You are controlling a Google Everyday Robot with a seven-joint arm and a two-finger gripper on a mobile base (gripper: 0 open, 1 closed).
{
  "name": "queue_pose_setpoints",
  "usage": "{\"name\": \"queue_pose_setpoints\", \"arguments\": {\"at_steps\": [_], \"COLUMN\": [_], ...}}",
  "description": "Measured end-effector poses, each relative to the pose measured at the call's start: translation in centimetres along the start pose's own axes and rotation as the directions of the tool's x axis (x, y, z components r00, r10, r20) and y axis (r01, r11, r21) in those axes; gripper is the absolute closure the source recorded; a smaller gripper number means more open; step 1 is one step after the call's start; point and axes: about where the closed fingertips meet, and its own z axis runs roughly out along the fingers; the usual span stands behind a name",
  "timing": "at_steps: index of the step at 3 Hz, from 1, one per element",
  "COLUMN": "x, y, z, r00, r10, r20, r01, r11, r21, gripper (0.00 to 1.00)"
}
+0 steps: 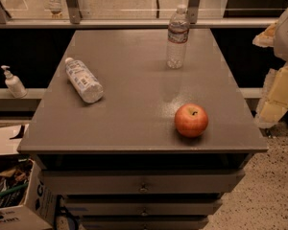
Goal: Knock water bottle over
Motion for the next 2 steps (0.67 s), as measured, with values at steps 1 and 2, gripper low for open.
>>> {"name": "queue_pose_setpoints", "arguments": {"at_steps": [1,2], "x": [0.0,0.02], "y": [0.0,-0.24], "z": [0.0,-0.01], "r00": [1.0,1.0], "r10": [0.0,0.002], "r20": [0.0,0.012], "r01": [0.0,-0.002], "r11": [1.0,1.0], "r21": [0.0,0.0], "gripper": [0.0,0.0]}}
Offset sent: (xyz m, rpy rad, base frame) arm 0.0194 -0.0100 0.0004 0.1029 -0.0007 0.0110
